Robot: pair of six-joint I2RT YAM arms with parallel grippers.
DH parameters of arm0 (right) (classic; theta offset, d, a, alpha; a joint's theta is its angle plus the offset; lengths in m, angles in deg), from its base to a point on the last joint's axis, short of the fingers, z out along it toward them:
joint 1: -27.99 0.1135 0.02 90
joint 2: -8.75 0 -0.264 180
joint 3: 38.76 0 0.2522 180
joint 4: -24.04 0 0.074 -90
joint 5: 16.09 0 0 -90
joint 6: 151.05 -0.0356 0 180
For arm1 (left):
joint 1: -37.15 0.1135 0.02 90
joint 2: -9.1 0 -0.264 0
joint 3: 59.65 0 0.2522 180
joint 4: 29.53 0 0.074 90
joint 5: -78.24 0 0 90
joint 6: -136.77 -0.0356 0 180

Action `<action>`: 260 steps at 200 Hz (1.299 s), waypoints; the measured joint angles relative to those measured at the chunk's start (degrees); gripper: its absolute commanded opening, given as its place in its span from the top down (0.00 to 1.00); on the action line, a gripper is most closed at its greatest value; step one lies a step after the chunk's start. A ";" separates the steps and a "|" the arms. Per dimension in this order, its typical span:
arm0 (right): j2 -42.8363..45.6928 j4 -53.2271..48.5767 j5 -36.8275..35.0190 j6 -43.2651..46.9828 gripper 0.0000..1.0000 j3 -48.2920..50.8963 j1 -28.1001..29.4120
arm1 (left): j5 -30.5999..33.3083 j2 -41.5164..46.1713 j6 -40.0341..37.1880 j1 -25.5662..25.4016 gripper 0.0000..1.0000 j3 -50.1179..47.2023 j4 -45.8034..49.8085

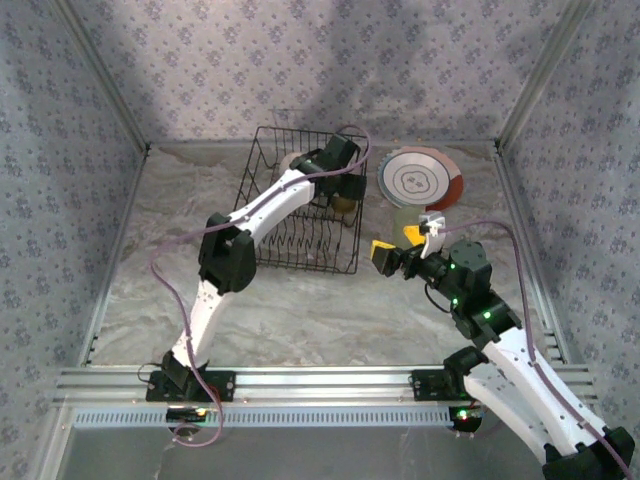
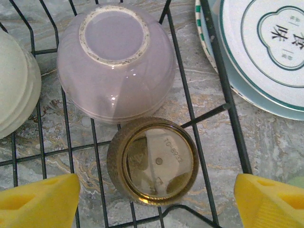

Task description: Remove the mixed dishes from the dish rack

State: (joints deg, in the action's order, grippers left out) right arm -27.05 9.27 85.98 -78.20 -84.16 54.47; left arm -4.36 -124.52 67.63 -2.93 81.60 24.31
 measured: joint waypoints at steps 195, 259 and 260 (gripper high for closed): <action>-2.36 1.29 -0.39 0.28 0.00 0.02 2.40 | -0.28 -8.46 2.75 2.47 0.27 6.32 0.70; -2.36 1.29 -0.79 0.70 0.00 0.02 2.95 | 1.46 -8.46 3.23 2.47 0.36 6.54 1.16; -2.36 1.29 -0.79 0.70 0.00 0.02 2.95 | 1.49 -8.46 3.26 2.47 0.36 6.54 1.18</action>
State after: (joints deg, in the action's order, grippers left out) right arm -29.41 10.56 85.20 -77.50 -84.14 57.42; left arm -2.88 -132.98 70.88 -0.46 88.13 25.49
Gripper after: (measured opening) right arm 0.995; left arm 0.657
